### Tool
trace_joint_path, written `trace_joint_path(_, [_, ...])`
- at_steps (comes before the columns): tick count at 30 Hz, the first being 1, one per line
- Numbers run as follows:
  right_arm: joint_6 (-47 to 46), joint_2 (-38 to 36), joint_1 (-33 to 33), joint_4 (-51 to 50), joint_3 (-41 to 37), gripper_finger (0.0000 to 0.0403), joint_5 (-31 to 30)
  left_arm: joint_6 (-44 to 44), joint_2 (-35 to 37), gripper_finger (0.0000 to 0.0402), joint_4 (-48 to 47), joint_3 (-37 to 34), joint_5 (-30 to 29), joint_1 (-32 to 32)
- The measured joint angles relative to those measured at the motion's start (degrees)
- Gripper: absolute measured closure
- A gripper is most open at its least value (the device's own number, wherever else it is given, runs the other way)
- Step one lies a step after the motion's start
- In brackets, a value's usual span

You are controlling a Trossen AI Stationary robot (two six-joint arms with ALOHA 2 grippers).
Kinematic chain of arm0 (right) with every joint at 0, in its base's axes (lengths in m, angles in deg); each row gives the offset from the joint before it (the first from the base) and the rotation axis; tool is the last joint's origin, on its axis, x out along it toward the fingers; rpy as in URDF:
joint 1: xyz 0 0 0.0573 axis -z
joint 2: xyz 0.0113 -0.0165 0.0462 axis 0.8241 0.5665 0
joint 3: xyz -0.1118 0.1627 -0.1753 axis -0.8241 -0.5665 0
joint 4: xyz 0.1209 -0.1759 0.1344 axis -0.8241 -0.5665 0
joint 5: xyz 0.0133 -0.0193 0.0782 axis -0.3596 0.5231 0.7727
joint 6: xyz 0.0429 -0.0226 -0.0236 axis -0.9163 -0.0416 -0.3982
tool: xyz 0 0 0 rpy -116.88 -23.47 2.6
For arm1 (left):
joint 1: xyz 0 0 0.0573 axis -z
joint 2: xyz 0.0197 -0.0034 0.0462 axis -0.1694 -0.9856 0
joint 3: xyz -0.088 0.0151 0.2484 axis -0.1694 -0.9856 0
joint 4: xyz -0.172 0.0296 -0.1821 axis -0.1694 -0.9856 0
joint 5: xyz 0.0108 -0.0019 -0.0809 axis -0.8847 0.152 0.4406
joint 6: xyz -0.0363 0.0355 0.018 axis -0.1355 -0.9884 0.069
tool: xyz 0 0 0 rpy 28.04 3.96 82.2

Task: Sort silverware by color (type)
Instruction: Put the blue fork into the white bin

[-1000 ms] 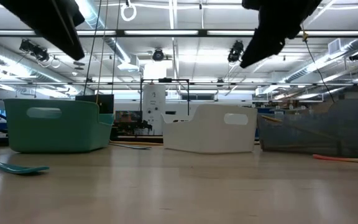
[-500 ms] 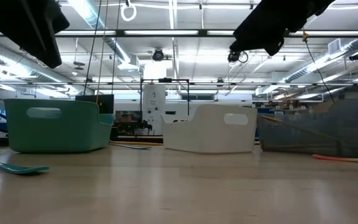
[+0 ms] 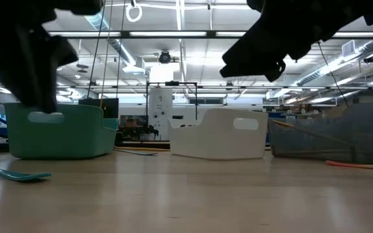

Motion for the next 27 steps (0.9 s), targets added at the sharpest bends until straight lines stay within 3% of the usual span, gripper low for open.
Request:
trace_joint_path(5, [0.76,4.12,-0.95,4.98,0.00,0.0227,0.17,-2.77,-0.68,0.0260,-3.54,0.02,5.56,-0.07])
trace_joint_path(12, [1.59,6.65,-2.19,5.83,0.00,0.0227,1.60,-10.30,-0.96,0.0260,-11.79,0.02,6.77,0.43])
trace_joint_path(19, [2.15,-5.26,-1.77,-2.71,0.04,0.0230,2.61,-14.11,-0.96,0.0260,-12.22,0.02,6.54,0.43])
trace_joint_path(23, [3.34,-12.37,-1.65,-7.59,0.07,0.0233,-0.85,-14.62,-0.96,0.0260,-12.74,0.02,6.45,0.43])
trace_joint_path(27, [3.86,-14.55,-2.19,-7.23,-1.14,0.0234,-2.96,-15.01,-0.96,0.0260,-13.31,0.02,6.42,0.43])
